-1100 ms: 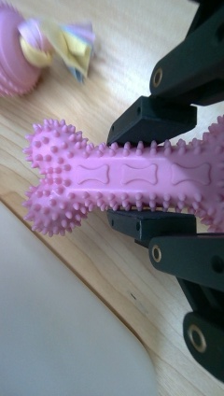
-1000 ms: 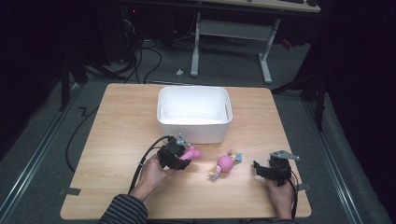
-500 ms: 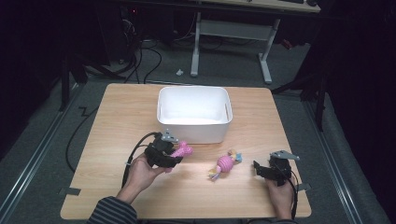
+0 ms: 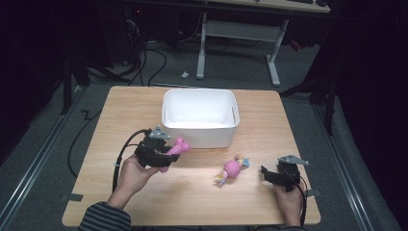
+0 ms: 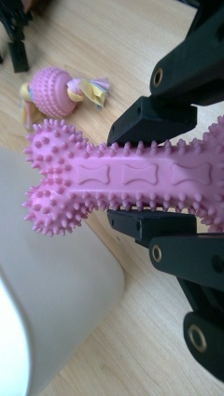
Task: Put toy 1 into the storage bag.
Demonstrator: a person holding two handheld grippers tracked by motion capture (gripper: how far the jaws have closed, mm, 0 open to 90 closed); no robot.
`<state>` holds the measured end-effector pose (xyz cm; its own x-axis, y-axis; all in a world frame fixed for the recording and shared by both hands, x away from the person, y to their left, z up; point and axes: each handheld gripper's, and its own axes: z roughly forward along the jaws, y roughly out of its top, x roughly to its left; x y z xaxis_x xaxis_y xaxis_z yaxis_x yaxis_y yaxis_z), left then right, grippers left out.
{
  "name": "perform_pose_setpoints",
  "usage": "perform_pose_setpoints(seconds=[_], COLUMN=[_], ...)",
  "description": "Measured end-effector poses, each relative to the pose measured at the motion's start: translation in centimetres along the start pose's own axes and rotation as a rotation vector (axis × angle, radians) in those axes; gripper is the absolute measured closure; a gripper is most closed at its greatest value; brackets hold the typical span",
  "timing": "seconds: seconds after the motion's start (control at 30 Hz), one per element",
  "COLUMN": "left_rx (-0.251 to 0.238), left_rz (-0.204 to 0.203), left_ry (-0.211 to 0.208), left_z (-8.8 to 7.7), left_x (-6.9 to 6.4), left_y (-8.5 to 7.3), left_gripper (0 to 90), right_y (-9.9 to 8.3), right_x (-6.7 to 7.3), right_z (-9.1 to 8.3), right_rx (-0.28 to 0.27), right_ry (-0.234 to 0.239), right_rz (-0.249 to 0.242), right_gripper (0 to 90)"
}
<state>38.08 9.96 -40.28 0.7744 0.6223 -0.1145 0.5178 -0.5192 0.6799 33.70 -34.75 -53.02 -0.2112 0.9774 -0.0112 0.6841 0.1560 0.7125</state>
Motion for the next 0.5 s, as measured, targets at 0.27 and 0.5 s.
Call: perform_pose_setpoints(seconds=[0.27, 0.5], left_rx=[-0.028, -0.057], left_rz=[0.01, 0.02], left_ry=[0.001, 0.007], left_z=[-1.7, -2.7], left_x=[0.4, 1.1], left_y=[1.4, 3.4], left_gripper=[58.7, 58.7], right_y=[0.0, 0.0], right_x=[0.0, 0.0], right_z=[0.0, 0.0], right_rx=[0.0, 0.0], right_ry=[0.0, 0.0], right_rz=[0.0, 0.001], right_gripper=[22.5, 22.5])
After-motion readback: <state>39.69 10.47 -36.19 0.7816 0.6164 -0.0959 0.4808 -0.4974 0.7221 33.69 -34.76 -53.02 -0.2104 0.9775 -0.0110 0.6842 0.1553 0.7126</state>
